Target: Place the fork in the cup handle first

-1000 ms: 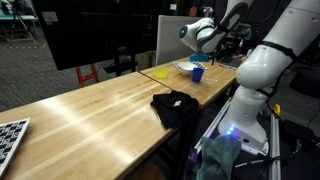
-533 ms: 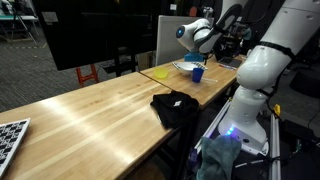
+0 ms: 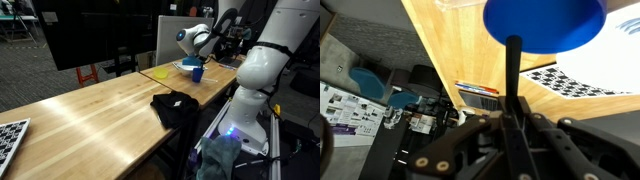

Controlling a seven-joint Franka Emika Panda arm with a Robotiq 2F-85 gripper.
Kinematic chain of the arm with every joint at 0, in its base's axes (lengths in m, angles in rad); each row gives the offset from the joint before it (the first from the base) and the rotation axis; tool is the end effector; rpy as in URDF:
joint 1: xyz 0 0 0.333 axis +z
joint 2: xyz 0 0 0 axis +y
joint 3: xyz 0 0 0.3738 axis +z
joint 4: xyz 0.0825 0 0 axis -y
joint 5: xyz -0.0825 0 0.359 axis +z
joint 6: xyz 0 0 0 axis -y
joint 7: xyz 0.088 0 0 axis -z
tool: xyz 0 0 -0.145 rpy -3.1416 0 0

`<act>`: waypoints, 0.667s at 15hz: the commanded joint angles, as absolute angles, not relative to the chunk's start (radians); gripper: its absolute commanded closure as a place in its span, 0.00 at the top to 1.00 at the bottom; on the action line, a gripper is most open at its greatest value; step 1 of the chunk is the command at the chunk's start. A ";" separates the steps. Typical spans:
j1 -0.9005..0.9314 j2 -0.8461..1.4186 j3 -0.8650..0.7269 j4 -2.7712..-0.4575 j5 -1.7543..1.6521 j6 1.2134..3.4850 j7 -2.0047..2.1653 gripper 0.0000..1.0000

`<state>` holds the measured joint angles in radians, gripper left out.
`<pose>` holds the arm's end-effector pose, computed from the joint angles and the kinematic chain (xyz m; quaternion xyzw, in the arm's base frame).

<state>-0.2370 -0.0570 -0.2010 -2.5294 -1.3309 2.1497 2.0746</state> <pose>0.3590 -0.2467 0.3484 0.6380 -0.6115 0.2444 0.3992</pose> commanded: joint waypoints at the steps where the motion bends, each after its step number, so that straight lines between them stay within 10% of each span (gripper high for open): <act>1: -0.233 -0.051 -0.215 -2.543 -1.319 2.192 2.096 0.02; 10: -0.237 -0.020 -0.221 -2.567 -1.286 2.240 2.095 0.02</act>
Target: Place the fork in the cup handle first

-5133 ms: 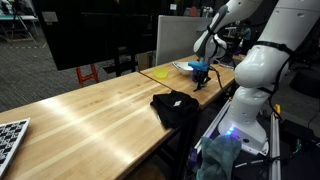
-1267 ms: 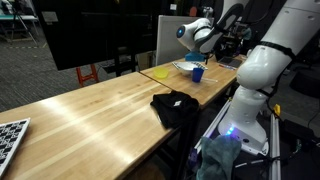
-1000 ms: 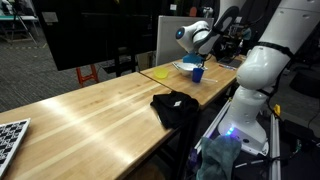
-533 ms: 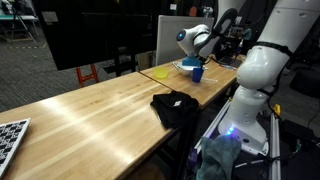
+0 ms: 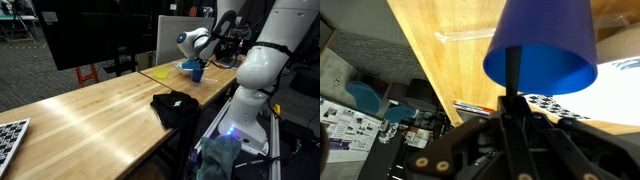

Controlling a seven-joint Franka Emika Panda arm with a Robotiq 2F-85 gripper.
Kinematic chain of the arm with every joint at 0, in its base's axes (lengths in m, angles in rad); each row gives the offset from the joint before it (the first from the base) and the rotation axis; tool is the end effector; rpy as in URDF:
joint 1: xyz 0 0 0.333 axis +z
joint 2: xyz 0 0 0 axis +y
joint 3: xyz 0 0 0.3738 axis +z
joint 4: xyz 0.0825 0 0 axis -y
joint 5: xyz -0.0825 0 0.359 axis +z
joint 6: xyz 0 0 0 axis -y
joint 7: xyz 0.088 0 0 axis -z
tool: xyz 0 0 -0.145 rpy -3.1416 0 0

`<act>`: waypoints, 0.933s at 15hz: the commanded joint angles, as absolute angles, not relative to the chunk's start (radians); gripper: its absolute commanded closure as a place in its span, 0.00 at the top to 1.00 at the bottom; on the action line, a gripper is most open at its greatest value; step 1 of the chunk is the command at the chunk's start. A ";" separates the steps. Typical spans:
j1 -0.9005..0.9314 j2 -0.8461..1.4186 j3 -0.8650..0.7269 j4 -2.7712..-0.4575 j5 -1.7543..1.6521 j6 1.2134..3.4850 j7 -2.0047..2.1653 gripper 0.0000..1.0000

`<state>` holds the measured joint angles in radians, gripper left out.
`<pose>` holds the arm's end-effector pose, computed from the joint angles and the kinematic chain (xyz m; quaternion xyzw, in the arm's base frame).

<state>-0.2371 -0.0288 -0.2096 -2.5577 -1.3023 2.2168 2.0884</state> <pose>0.3550 -0.2371 0.3237 0.6513 -0.6208 0.2230 0.3752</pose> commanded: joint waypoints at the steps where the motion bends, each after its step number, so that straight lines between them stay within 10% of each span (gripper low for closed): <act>1: -0.238 -0.016 -0.223 -2.568 -1.280 2.242 2.092 0.02; 2: -0.239 -0.011 -0.225 -2.569 -1.271 2.244 2.087 0.34; 11: -0.241 0.023 -0.232 -2.566 -1.205 2.234 2.053 0.83; 14: -0.239 0.009 -0.232 -2.572 -1.194 2.226 2.048 0.83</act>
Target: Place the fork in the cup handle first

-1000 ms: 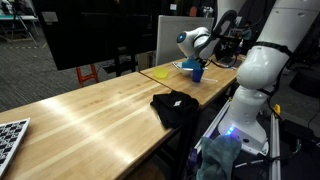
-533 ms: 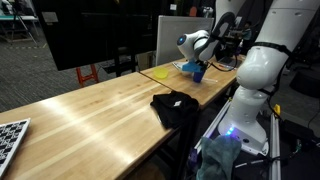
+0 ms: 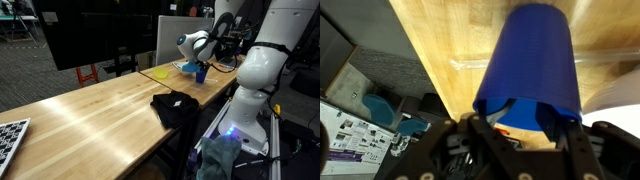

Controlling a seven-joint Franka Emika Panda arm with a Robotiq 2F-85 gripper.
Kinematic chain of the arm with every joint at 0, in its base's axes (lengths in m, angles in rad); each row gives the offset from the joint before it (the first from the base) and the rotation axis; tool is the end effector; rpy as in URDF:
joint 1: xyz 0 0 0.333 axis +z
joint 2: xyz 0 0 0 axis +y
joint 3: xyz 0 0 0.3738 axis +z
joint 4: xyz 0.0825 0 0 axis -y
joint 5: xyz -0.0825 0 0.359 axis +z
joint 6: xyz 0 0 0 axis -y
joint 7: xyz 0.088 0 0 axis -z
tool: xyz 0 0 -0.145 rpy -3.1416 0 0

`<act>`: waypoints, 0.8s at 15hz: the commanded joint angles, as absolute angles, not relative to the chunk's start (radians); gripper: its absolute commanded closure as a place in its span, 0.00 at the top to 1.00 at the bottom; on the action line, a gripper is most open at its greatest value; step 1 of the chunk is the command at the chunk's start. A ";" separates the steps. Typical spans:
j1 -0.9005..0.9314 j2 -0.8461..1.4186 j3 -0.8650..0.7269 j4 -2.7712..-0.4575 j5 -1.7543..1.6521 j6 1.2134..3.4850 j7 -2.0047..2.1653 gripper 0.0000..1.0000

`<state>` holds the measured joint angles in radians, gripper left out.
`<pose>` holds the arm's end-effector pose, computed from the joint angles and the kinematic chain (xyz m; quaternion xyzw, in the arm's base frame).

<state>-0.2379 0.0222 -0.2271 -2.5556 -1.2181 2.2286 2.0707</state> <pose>0.3490 -0.2392 0.3010 0.6441 -0.6440 0.1790 0.3721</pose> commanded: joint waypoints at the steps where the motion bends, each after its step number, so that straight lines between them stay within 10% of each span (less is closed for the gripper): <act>1: -0.240 0.000 -0.233 -2.576 -1.194 2.222 2.049 0.83; 12: -0.229 -0.187 -0.214 -2.653 -1.216 2.019 2.056 0.83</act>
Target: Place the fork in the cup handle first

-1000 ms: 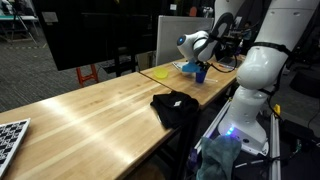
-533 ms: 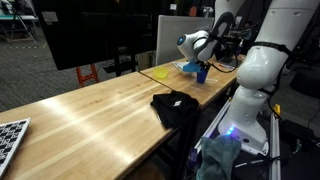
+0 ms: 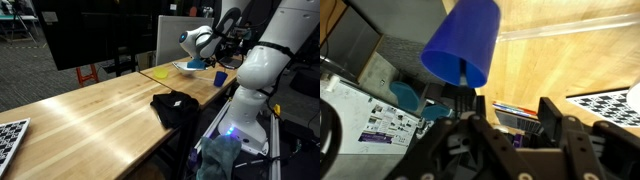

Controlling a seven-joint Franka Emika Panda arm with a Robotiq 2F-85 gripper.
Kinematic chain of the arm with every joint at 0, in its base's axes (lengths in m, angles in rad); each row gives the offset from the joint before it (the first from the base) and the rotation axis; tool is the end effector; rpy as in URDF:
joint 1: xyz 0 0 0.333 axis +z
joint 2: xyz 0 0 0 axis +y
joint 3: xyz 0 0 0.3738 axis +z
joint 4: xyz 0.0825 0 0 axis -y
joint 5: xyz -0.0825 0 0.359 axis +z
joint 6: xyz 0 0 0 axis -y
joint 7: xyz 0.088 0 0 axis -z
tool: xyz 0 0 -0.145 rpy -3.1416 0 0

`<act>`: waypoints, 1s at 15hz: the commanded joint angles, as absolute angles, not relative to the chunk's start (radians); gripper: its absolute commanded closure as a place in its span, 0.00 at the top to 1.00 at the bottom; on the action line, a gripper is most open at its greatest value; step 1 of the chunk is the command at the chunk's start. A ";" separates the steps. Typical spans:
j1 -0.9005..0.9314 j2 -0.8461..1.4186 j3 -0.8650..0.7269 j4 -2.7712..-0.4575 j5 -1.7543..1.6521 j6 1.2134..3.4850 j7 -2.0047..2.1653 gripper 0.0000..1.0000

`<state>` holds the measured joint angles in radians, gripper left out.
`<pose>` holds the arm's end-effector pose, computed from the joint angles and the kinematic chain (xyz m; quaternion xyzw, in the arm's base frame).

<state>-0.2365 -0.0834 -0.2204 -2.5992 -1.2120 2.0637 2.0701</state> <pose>0.3140 -0.2439 0.3313 0.6032 -0.6527 0.1784 0.4223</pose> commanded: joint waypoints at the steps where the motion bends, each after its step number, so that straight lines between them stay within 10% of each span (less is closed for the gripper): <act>1: -0.228 -0.205 -0.212 -2.661 -1.214 2.008 2.057 0.83; 9: -0.231 -0.244 -0.216 -2.678 -1.211 2.000 2.067 0.83; 10: -0.231 -0.243 -0.216 -2.678 -1.211 2.001 2.067 0.58; 15: -0.231 -0.241 -0.217 -2.678 -1.211 2.001 2.067 0.58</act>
